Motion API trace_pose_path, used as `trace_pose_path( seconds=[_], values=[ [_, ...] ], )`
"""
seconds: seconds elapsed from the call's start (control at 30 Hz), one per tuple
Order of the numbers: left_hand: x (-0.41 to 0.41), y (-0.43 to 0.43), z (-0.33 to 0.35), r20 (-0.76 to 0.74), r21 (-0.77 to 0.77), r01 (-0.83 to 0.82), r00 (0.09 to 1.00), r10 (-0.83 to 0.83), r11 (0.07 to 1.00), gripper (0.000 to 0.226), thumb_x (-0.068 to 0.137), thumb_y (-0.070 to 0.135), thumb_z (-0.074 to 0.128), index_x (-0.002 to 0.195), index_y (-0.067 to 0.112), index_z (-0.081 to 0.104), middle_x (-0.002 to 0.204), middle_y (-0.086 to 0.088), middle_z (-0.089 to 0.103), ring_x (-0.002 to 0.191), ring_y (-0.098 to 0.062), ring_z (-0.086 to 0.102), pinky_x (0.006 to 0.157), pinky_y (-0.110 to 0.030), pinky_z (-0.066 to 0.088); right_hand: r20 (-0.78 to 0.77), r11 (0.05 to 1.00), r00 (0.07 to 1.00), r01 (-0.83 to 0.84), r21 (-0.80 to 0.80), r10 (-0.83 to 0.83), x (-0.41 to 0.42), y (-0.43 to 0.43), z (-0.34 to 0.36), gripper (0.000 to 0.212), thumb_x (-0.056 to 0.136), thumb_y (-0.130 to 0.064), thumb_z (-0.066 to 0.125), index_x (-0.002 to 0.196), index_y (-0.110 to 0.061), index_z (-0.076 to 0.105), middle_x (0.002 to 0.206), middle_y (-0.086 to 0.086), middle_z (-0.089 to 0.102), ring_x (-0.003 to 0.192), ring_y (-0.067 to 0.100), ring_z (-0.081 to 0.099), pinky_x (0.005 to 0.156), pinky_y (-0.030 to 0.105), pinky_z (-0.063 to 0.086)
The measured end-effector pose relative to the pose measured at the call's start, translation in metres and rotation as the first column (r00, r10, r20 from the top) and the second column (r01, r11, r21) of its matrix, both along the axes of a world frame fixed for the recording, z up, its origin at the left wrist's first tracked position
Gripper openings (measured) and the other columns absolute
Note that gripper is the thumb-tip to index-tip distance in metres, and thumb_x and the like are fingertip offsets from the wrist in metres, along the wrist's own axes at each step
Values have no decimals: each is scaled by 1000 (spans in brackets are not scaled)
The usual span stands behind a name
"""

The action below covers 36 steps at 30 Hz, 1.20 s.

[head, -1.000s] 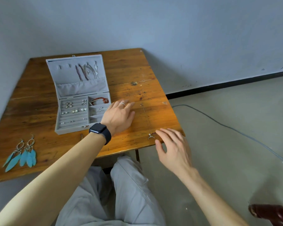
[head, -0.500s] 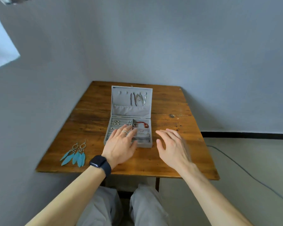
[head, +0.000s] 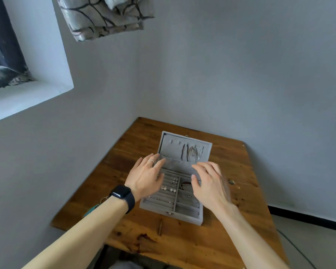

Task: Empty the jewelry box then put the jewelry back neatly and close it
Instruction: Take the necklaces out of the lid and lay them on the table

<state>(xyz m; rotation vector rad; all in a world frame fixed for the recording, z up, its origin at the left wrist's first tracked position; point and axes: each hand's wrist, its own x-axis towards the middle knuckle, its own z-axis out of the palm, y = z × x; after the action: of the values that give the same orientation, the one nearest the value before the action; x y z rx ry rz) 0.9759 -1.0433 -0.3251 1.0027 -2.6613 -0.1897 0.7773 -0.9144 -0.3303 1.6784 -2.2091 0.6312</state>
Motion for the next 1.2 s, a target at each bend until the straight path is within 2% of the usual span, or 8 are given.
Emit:
trace_pose_path(
  seconds=[0.13,0.33,0.47,0.57,0.7,0.9,1.03,1.2],
  values=[
    [-18,-37,7,-79,18,-38,996,40,999,62,102,39,41,158,28,16,164,-6,20,150,-24,20,121,-43,23,-25,998,999,46,-42,-47,-27,-42,3,32,88,-32,64,117,-18,70,127,1,63,125,20,47,98,41,50],
    [-50,-92,14,-178,216,-79,977,119,973,78,96,44,50,158,31,4,162,-8,21,143,-31,32,113,-43,37,-64,990,995,71,-118,-79,-55,-99,7,22,84,-33,71,102,-20,71,131,3,60,129,26,45,97,43,45],
    [-71,-112,16,-288,501,1,943,166,865,87,91,29,57,158,31,2,159,-13,29,139,-31,39,102,-28,40,-50,992,998,40,-117,-46,-59,-121,3,17,81,-36,75,91,-23,70,129,1,61,126,26,48,96,42,44],
    [-79,-118,12,-361,622,41,901,241,782,83,89,19,59,158,28,14,153,-12,39,125,-34,54,89,-30,49,-25,993,998,47,-113,-51,-58,-127,-2,15,80,-33,76,86,-24,67,125,-2,61,118,24,53,94,42,44],
    [-75,-119,3,-421,621,77,872,250,780,78,91,18,63,156,28,23,149,-7,45,130,-26,49,101,-39,51,-63,983,994,80,-167,-92,-54,-130,-8,8,78,-25,76,78,-23,68,121,-2,64,110,25,57,91,40,38],
    [-70,-119,-1,-473,574,101,851,229,812,72,92,18,68,152,30,30,145,-4,49,131,-23,49,101,-43,52,-92,966,986,116,-229,-140,-48,-131,1,6,77,-18,72,78,-20,66,111,-4,66,96,26,59,78,38,37],
    [-65,-117,2,-481,558,114,851,208,822,72,91,18,70,151,30,31,144,-3,50,130,-21,50,101,-42,52,-59,966,998,-6,-258,-10,-50,-129,15,2,88,-16,65,88,-17,63,107,-4,65,89,24,63,73,37,45],
    [-61,-110,13,-429,555,86,882,196,827,76,91,21,69,153,28,27,145,-5,49,131,-23,49,102,-38,51,123,949,975,-142,-280,182,-42,-118,47,3,95,-13,58,96,-16,58,101,-4,61,95,18,59,81,35,50]
  ],
)
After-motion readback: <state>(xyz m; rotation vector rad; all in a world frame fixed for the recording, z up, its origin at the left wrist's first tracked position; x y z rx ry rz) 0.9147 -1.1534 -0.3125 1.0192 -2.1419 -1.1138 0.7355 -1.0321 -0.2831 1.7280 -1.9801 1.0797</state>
